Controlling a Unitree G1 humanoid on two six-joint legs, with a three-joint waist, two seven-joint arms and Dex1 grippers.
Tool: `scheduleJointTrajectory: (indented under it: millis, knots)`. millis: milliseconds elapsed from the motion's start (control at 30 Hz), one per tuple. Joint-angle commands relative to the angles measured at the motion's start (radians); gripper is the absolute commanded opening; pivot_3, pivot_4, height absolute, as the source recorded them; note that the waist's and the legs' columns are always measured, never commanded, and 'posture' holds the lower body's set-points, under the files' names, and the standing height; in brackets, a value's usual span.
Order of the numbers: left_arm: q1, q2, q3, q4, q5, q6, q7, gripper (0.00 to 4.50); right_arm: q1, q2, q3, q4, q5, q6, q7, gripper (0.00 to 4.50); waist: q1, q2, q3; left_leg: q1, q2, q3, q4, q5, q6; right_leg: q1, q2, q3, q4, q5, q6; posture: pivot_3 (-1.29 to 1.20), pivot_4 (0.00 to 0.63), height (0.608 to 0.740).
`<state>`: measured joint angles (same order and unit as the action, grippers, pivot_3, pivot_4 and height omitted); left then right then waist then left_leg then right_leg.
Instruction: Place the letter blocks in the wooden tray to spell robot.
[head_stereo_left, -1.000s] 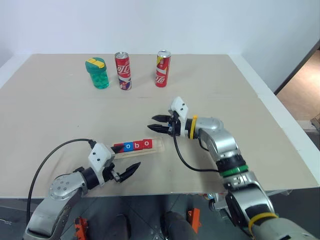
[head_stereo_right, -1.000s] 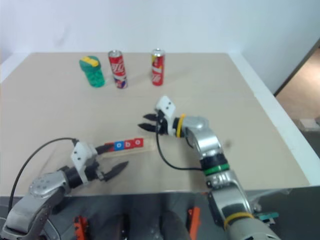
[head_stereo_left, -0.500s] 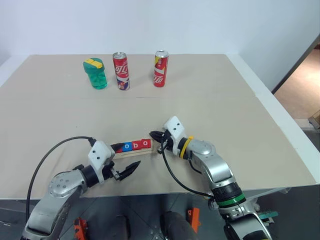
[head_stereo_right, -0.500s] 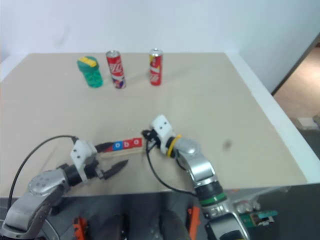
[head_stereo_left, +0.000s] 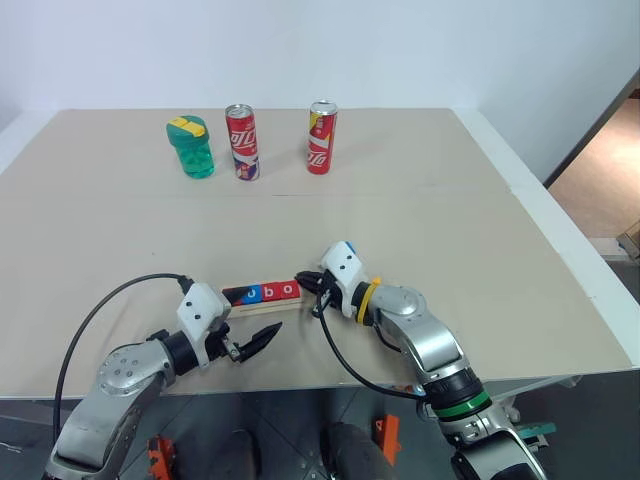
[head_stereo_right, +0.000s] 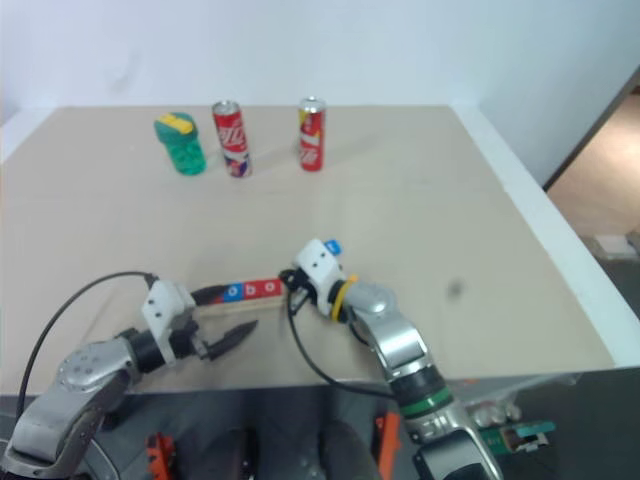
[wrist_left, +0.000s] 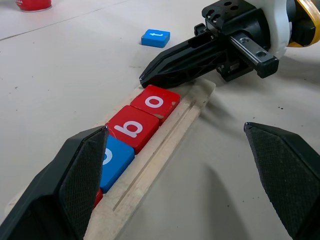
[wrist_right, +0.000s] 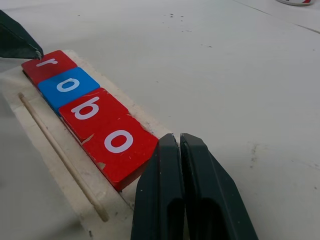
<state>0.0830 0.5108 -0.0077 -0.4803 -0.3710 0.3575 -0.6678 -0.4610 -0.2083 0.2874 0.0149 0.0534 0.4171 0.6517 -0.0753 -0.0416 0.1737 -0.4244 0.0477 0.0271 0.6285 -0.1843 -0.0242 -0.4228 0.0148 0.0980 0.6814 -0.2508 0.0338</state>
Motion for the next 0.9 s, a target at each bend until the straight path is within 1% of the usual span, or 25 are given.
scheduleJointTrajectory:
  millis: [33,100,133,300,367,467,533,667,800,900]
  knots:
    - [0.003,-0.003,-0.001,-0.008,0.000,-0.007,0.004,4.50,-0.027,0.007,-0.007,-0.037,0.005,-0.016,-0.010,0.11,0.000,0.000,0.000,0.000,0.000,0.000,0.000,0.000,0.000,0.000,0.000,0.000,0.000,0.000,0.000,0.00,0.150,0.740]
    - [0.001,-0.003,-0.001,-0.007,0.000,-0.007,0.006,4.50,-0.043,0.011,-0.042,-0.026,0.021,0.001,-0.026,0.11,0.000,0.000,0.000,0.000,0.000,0.000,0.000,0.000,0.000,0.000,0.000,0.000,0.000,0.000,0.000,0.00,0.150,0.740]
    - [0.000,-0.003,-0.002,-0.007,0.001,-0.009,0.005,4.50,-0.055,0.011,-0.064,-0.021,0.033,0.003,-0.031,0.33,0.000,0.000,0.000,0.000,0.000,0.000,0.000,0.000,0.000,0.000,0.000,0.000,0.000,0.000,0.000,0.00,0.150,0.740]
    - [-0.011,0.006,-0.007,-0.014,-0.004,-0.012,-0.011,4.50,-0.151,-0.018,-0.164,-0.008,0.098,0.011,-0.013,1.93,0.000,0.000,0.000,0.000,0.000,0.000,0.001,0.000,0.000,0.000,0.000,0.000,0.000,0.000,0.001,0.00,0.150,0.740]
    - [-0.016,0.018,-0.010,-0.015,-0.005,-0.012,-0.027,4.50,-0.194,-0.048,-0.196,0.007,0.115,0.031,-0.002,2.73,0.000,0.000,0.000,0.000,-0.001,0.000,0.001,0.000,0.000,0.000,0.000,0.000,0.000,0.000,0.001,0.00,0.150,0.740]
    - [-0.025,0.038,-0.016,-0.015,-0.011,-0.006,-0.056,4.50,-0.228,-0.087,-0.217,0.048,0.120,0.047,0.000,3.74,0.000,0.000,0.000,0.000,0.000,0.000,0.000,0.000,0.000,0.000,0.000,0.000,0.000,0.000,0.000,0.00,0.150,0.740]
    - [-0.031,0.050,-0.022,-0.017,-0.007,-0.008,-0.073,4.50,-0.231,-0.102,-0.226,0.073,0.105,0.074,-0.030,4.46,0.000,0.000,0.000,0.000,0.000,0.000,0.000,0.000,0.000,0.000,0.000,0.000,0.000,-0.001,0.000,0.00,0.150,0.740]
    - [-0.068,0.041,-0.025,-0.020,0.000,-0.005,-0.053,4.50,-0.117,-0.028,-0.205,-0.047,0.032,0.166,-0.232,4.49,0.001,0.000,0.000,0.000,0.000,-0.001,-0.003,0.000,0.000,0.000,0.001,0.000,0.000,-0.001,-0.001,0.00,0.150,0.740]
    - [-0.078,0.008,-0.027,-0.021,0.003,-0.013,-0.016,4.50,-0.072,0.048,-0.204,-0.089,0.008,0.221,-0.341,4.49,-0.002,0.000,0.000,0.000,0.000,0.001,-0.005,0.000,0.000,-0.002,0.001,0.003,0.000,-0.001,-0.001,0.00,0.150,0.740]
    - [-0.078,0.001,-0.037,-0.031,0.009,-0.009,-0.008,4.50,-0.059,0.079,-0.206,-0.081,-0.012,0.231,-0.400,4.49,-0.001,0.000,0.000,0.000,0.000,0.000,-0.004,0.000,0.000,-0.002,0.001,0.002,0.000,-0.001,0.000,0.00,0.150,0.740]
